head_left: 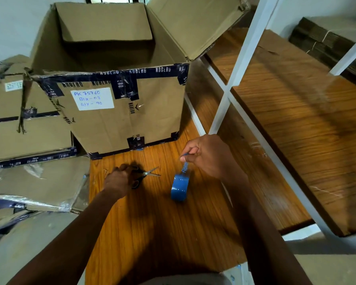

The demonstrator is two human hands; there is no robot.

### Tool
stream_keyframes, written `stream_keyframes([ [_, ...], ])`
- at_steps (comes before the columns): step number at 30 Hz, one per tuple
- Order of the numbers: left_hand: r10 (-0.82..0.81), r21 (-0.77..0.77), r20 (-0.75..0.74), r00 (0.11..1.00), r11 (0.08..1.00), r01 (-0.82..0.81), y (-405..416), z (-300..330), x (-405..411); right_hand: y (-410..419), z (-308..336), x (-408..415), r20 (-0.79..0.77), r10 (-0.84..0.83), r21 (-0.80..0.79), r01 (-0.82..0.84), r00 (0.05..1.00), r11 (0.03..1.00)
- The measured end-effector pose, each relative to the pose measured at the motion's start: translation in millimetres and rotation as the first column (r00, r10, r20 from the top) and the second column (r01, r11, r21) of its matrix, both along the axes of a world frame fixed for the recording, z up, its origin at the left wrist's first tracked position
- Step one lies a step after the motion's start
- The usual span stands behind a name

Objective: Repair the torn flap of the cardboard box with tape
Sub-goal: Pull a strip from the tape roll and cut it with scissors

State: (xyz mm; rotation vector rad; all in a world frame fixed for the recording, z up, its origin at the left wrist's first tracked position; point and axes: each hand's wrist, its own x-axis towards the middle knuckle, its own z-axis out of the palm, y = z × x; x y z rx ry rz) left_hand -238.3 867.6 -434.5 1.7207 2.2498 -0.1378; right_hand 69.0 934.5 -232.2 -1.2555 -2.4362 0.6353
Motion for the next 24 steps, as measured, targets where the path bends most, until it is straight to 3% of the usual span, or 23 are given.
stream_keyframes([
  [9, 0.049, -0.070, -0.102, 0.994, 0.996, -0.056, 8.2, 9.7, 14.1, 1.3, -2.2, -3.7, -0.014, 0.028, -0.013, -0.028, 0.999, 1.000],
  [12, -0.022, -0.114, -0.135, 0.991, 0.993, 0.006, 8.9, 14.1, 19.9, 1.0, -3.1, -1.1, -0.012, 0.037, -0.011, -0.037, 0.999, 0.999],
  [18, -0.053, -0.126, -0.083, 0.995, 0.991, 0.043, 9.2, 18.9, 7.1, 1.3, -6.6, 4.1, -0.019, 0.035, -0.024, -0.035, 0.999, 0.999],
  [24, -0.078, -0.163, -0.207, 0.975, 0.986, 0.044, 5.4, 35.5, -5.8, -3.0, -7.8, 3.8, -0.054, 0.025, -0.039, -0.027, 0.998, 0.999],
])
